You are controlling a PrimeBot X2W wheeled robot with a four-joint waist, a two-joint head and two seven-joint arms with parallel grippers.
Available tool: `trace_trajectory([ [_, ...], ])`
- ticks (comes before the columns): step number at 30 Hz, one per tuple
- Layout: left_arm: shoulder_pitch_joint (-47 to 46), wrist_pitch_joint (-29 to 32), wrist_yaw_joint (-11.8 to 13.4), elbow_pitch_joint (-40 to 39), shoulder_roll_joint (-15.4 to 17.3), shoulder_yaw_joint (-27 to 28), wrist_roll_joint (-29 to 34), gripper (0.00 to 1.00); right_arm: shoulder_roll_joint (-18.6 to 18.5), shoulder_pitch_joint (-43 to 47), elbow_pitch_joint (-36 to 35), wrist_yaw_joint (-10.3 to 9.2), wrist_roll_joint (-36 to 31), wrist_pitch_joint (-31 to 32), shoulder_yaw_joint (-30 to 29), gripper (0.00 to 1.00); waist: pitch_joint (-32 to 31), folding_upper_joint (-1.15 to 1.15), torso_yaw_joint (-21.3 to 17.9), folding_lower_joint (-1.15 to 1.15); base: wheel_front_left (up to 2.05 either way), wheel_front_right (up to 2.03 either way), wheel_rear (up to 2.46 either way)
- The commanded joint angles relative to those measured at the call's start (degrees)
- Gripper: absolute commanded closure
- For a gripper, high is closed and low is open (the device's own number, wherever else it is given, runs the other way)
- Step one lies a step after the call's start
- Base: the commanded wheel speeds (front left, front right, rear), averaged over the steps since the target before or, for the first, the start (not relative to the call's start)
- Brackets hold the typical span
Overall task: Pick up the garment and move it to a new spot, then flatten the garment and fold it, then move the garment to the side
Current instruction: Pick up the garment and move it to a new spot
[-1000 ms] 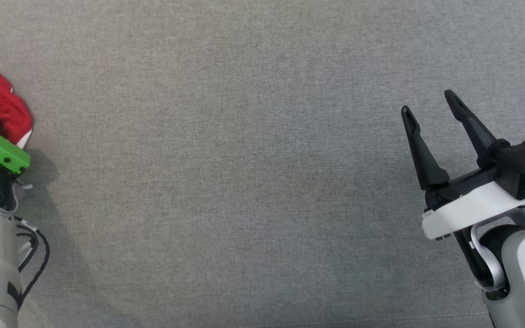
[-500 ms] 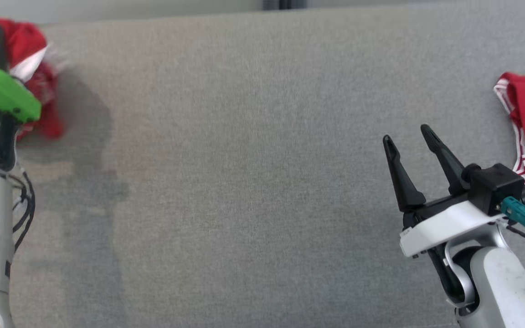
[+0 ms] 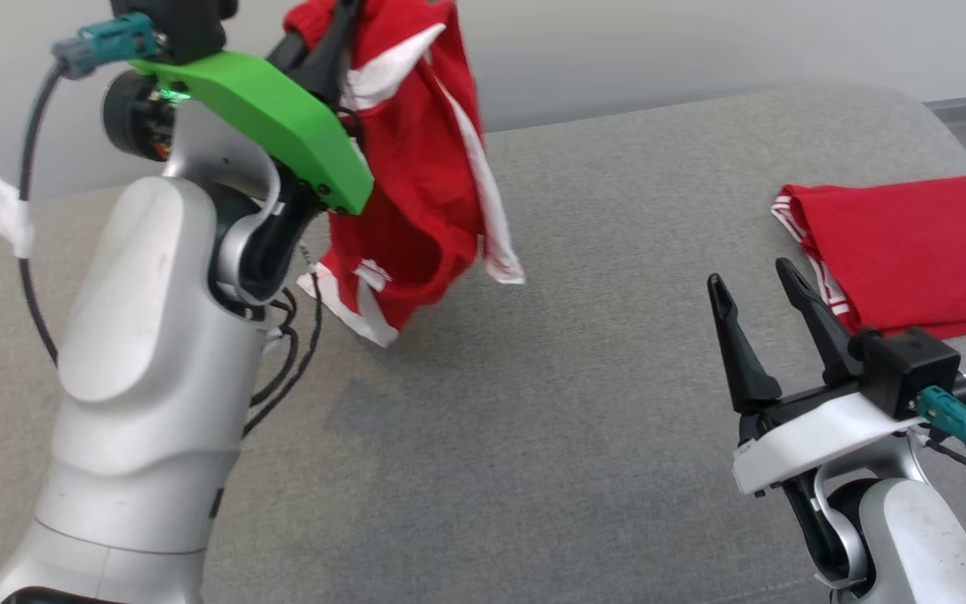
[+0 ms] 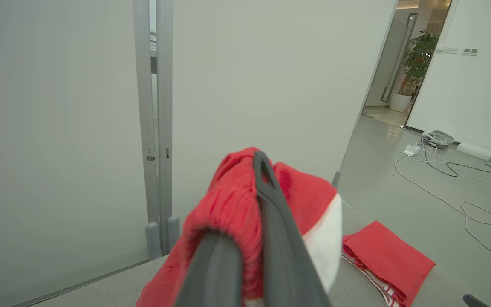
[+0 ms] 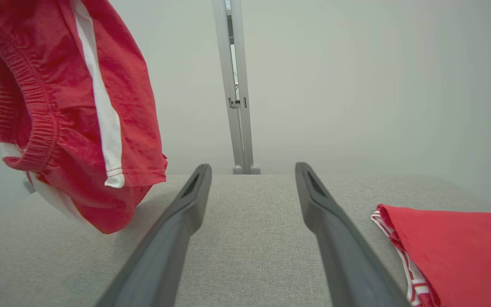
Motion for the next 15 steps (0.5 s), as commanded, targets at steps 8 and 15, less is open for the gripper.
trace_trajectory([
  [8,3.34,-2.33,1.80,1.90,-3.16,-5.44,-2.75,1.00,1.11,-1.70,0.65,-0.09,0.64,-1.59,1.32,0.00,4.18,0.00,-15.32,0.00,0.00,0.00,0.00],
  [15,8.06,-5.84,3.95,11.78,-3.34,-9.95,-1.70,1.00,1.98,-2.59,1.66,-0.09,0.73,-3.38,0.81,0.00,7.35,0.00,-19.13,0.00,0.00,0.00,0.00],
])
